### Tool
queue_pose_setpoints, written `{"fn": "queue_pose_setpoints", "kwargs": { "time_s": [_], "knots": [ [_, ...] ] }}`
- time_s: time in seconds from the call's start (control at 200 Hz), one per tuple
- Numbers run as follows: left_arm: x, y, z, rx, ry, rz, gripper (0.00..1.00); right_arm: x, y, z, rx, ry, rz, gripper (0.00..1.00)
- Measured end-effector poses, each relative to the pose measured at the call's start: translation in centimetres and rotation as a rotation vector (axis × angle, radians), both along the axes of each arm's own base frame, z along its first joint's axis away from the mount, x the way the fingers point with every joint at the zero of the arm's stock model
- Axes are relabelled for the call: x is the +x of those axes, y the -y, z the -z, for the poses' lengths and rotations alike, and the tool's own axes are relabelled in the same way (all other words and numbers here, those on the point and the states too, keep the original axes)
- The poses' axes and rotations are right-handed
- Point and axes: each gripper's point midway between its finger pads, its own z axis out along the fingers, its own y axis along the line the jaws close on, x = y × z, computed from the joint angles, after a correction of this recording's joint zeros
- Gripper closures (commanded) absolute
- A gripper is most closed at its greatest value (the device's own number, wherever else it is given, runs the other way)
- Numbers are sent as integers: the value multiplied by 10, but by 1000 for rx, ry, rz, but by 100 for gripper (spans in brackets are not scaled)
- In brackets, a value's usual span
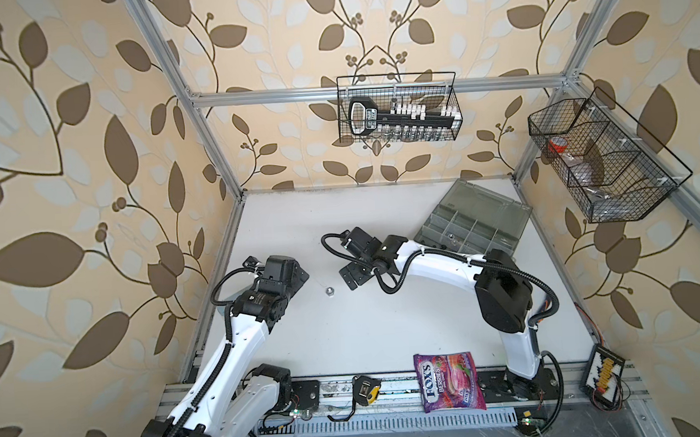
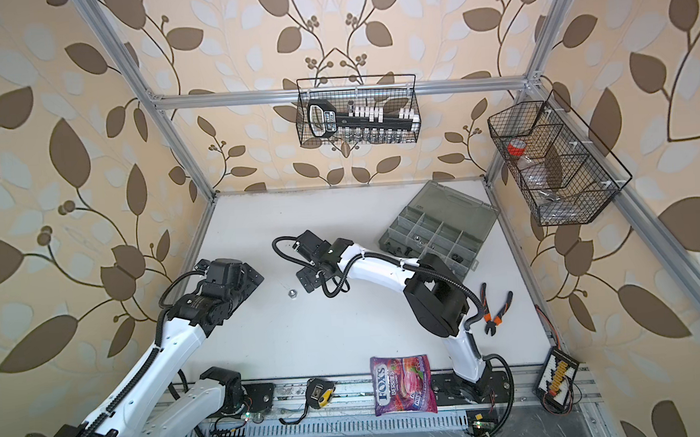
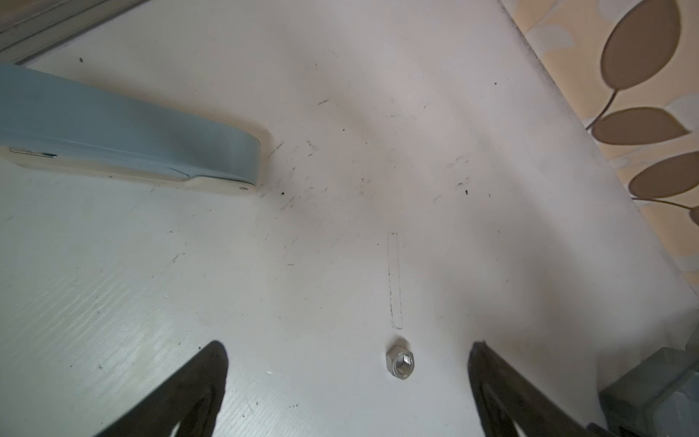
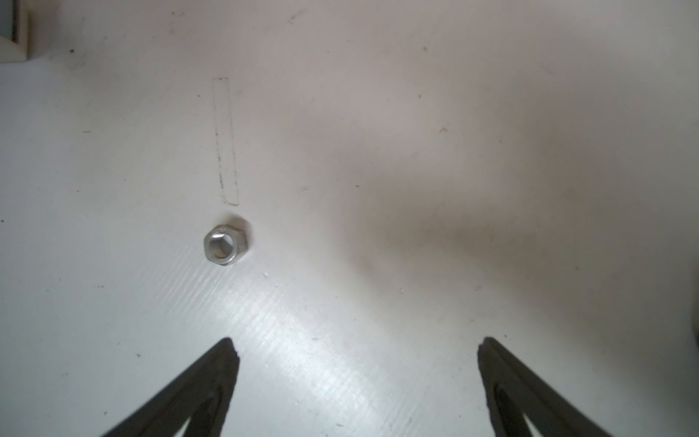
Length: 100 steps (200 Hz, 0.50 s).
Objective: Sort the screws and nuts into containers
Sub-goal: 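Move the right gripper over the last nut while the left arm swings nearer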
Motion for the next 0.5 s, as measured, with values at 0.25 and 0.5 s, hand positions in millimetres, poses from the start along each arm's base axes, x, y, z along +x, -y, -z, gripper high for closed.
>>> {"fn": "queue_pose_setpoints", "kwargs": {
  "time_s": [0.25,0.5],
  "knots": [
    [-20,-26,-25,53,92,-120,1,-10,-39,13,9,-18,-89,5],
    [-52,-58,-50,105,216,-276,1,-11,-57,25,19,-53,-137,19]
  ]
}}
